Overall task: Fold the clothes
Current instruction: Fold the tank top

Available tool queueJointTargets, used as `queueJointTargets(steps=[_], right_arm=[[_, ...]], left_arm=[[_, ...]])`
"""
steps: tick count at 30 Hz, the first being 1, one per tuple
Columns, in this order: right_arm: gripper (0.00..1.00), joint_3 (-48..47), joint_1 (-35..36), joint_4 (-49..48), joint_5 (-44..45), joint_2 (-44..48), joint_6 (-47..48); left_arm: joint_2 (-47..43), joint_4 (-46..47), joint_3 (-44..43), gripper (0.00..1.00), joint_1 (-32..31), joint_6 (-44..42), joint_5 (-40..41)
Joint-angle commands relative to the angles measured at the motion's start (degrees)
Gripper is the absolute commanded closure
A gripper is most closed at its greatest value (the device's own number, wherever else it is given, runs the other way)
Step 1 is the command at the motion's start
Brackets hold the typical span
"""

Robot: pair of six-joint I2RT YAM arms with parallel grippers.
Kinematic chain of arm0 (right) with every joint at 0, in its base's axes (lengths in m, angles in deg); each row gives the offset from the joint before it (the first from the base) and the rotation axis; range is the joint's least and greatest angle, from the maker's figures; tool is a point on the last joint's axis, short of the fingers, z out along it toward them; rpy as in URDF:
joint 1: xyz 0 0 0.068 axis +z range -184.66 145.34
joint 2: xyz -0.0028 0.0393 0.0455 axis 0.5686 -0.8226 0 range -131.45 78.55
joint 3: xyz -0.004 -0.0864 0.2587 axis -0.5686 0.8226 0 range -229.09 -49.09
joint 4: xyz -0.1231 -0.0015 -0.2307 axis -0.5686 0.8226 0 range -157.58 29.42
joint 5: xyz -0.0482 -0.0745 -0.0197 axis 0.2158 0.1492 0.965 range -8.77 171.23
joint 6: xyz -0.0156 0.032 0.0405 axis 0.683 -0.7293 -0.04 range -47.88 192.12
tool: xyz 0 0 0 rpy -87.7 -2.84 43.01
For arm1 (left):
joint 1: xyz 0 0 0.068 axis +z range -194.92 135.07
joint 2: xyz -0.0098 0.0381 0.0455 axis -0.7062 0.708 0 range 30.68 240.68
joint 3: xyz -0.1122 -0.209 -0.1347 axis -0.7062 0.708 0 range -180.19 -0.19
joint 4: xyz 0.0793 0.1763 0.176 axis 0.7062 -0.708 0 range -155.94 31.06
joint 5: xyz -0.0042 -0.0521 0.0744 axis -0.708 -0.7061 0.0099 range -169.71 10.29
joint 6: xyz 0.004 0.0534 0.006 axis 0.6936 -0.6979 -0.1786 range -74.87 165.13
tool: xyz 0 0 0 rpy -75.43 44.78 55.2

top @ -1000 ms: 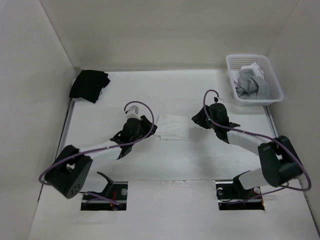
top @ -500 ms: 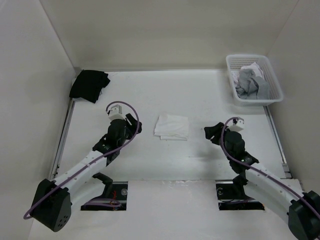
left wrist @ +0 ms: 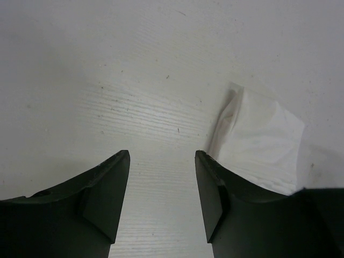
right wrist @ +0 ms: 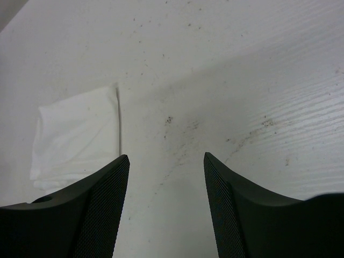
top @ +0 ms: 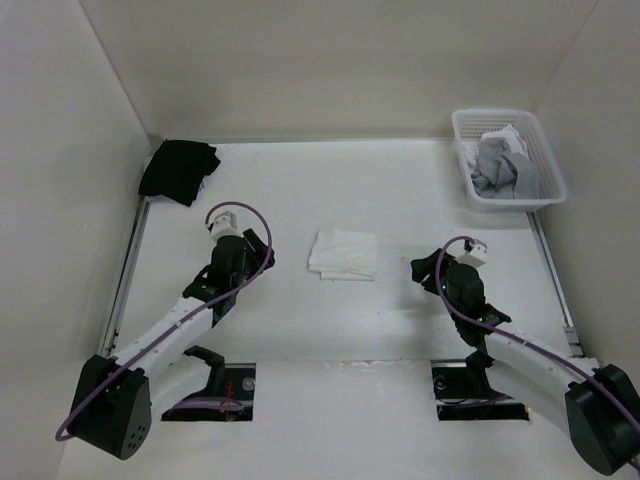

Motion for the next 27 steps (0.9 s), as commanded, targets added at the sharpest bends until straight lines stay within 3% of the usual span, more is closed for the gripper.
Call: queueJointTargets(steps=[1, 5, 14, 19, 22, 27], right_arm=[[0.37, -1.91, -0.38, -4.21, -0.46, 0.24, -0.3], [0.37, -1.99, -0.38, -4.3, -0.46, -0.11, -0.3], [0.37, -2.17, -0.29, -4.3, -0.55, -0.47, -0.21], [0.46, -2.26, -0.02, -4.3, -0.55, -0.64, -0.12], [0.53, -2.43, -0.02, -4.3, -1.07, -1.08, 0.14], [0.48, -2.43, -0.2, -4.3, -1.25, -1.0, -0.04]], left_arm=[[1.61, 2.96, -1.3, 0.5, -0.48, -1.06, -0.76], [3.81, 3.92, -1.74, 0.43, -1.18, -1.06, -1.11], [13.82, 11.21, -4.9, 0.4, -4.87, -1.41, -3.75], [21.48, 14.64, -8.07, 0.39, -6.89, -1.86, -5.77], [22.54, 16.67, -8.16, 0.38, -6.99, -1.51, -5.95], [19.3, 16.5, -6.32, 0.37, -6.02, -0.8, -5.51]])
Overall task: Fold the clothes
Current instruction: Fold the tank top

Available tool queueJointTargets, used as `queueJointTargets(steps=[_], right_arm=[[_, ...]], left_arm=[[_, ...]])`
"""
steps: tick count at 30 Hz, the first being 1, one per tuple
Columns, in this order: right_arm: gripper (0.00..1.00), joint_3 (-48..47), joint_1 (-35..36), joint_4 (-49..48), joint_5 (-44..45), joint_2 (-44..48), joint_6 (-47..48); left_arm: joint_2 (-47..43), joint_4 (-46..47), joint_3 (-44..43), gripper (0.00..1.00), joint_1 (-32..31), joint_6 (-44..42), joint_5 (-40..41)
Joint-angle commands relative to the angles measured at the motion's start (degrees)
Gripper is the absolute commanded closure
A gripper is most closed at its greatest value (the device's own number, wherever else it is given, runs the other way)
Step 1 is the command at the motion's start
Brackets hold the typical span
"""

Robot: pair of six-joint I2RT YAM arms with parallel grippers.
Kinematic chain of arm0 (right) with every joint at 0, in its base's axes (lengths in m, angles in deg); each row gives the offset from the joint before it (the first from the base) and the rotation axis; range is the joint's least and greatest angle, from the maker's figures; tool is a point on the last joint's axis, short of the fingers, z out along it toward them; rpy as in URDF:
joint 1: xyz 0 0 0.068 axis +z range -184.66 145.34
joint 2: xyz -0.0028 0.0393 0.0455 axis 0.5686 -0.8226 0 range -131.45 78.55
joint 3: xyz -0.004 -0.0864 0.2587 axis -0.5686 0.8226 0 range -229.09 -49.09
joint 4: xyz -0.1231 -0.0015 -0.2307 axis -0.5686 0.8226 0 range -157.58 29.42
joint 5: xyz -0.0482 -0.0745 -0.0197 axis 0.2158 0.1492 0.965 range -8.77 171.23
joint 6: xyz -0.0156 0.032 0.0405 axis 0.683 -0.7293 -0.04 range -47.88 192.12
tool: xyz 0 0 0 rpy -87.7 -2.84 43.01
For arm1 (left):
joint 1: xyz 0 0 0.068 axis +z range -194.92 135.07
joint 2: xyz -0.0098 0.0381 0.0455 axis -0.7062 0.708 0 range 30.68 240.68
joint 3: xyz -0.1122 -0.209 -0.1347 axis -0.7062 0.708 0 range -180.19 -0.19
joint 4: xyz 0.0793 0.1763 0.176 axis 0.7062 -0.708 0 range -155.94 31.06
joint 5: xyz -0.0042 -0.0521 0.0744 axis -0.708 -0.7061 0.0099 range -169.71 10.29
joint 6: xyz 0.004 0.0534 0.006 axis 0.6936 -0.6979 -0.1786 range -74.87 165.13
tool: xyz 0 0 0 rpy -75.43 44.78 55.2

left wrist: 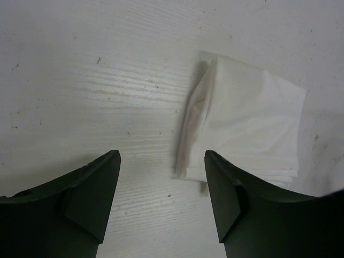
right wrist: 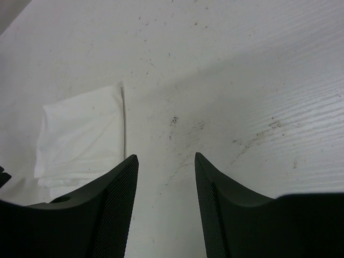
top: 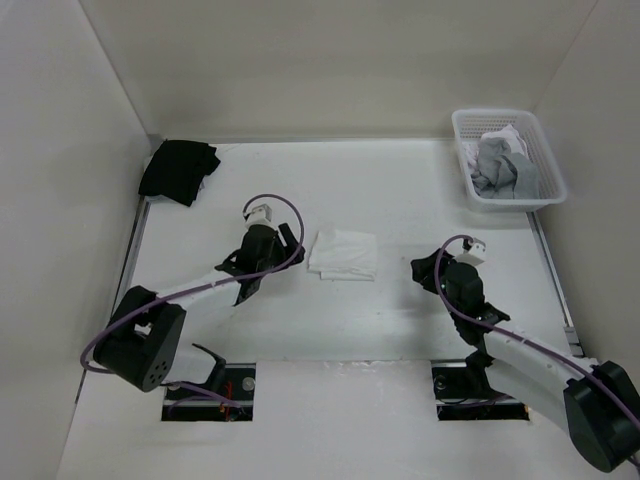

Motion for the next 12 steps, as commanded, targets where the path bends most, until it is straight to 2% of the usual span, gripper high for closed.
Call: queueJointTargets(steps=[1, 6, 10, 12], right_arm=[[0.46, -1.99, -0.29, -3.27, -0.29, 0.25, 0.03], [0.43, -1.99, -0.38, -3.36, -0.29, 0.08, 0.03], [0.42, -1.99, -0.38, -3.45, -0.29, 0.08, 0.03], [0.42, -1.99, -0.38, -3.45, -0.29, 0.08, 0.03]], left_arm=[[-4.44, 3.25, 0.02, 0.37, 0.69, 0.18, -0.13], [-8.84, 0.62, 2.66, 0.37, 4.46, 1.68, -0.04], [-9.82, -0.18, 3.46, 0.43, 6.23, 0.98, 0.39], [-9.12, -0.45, 3.1, 0.4, 5.53, 0.8, 1.27]])
